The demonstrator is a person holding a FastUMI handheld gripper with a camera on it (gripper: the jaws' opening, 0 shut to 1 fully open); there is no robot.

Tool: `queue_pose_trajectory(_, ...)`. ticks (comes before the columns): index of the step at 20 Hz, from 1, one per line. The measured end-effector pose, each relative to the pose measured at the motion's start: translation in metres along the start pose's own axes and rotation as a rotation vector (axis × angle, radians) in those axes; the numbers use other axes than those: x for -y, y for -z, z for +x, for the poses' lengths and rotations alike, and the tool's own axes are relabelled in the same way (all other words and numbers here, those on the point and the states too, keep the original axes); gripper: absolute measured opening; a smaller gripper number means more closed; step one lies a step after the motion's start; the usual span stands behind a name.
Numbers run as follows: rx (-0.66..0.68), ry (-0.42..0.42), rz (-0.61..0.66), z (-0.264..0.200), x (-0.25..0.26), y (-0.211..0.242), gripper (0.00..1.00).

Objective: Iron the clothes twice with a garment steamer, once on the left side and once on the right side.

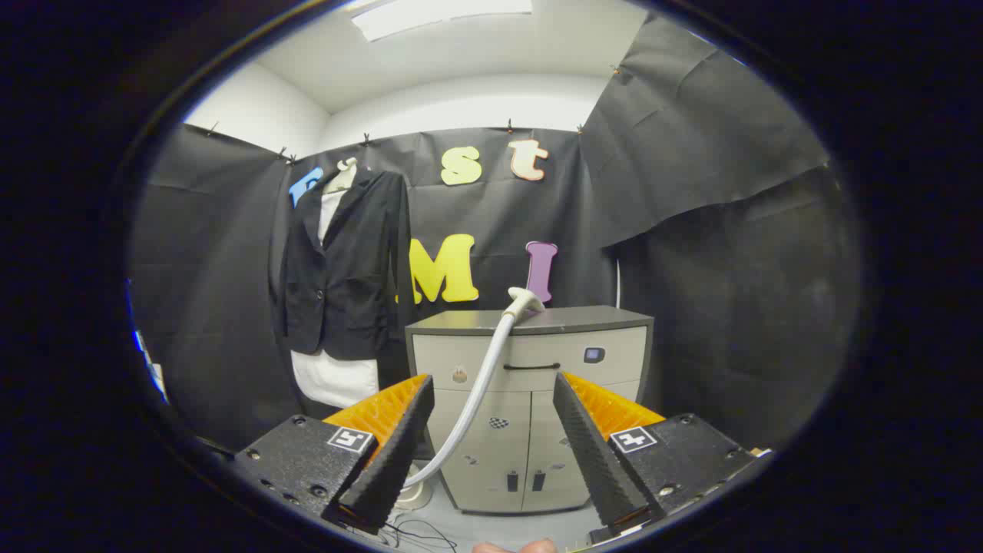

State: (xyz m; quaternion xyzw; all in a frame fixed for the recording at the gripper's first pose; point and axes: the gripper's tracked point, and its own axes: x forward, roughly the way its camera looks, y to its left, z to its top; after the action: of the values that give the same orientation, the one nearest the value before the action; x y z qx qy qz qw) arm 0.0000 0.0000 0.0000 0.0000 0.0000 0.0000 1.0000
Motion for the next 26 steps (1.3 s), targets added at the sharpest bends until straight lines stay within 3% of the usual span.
queue_pose_trajectory(6, -0.003, -0.049, -0.019, 0.013, 0.012, -0.003, 0.97)
queue_pose_trajectory(20, -0.027, 0.074, 0.007, 0.038, -0.023, 0.001, 0.97)
queue_pose_trajectory(26, -0.025, 0.069, -0.015, 0.043, -0.03, -0.001, 0.97)
